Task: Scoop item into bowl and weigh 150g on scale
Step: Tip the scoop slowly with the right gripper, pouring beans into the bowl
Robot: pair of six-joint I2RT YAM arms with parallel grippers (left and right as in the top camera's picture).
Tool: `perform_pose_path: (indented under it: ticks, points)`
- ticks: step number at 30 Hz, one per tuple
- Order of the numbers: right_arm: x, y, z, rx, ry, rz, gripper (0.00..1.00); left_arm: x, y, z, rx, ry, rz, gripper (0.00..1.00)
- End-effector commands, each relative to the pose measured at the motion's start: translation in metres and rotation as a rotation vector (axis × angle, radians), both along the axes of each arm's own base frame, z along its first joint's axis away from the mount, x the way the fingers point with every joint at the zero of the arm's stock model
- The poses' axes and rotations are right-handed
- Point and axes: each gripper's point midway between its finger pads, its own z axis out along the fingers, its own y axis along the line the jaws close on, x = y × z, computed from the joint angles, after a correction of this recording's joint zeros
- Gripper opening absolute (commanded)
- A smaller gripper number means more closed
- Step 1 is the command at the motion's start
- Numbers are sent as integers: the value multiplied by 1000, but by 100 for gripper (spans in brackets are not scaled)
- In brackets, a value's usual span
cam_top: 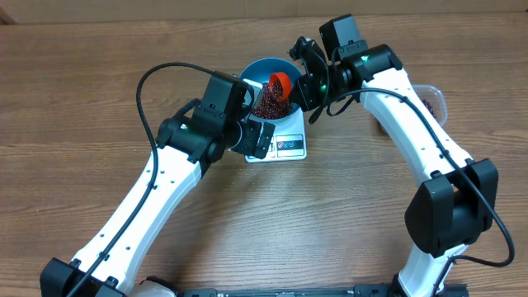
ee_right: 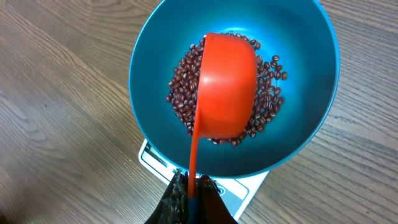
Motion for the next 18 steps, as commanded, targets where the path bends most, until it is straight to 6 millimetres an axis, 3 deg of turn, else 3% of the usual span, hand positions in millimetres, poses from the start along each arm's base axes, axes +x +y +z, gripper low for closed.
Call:
perform_pose_path:
  ticks: [1,9,13,18]
  points:
    - [7,2,16,19,-34,-22,4,-2,-2,3,-3,-10,-22,100]
    - [6,3,16,21,-30,-19,4,-2,-2,3,-3,-10,-22,100]
    - [-14,15,17,42,-60,195,4,-2,-2,3,-3,-10,-22,99]
    - [-1,6,15,10,-47,67,4,-2,-2,3,-3,-10,-22,100]
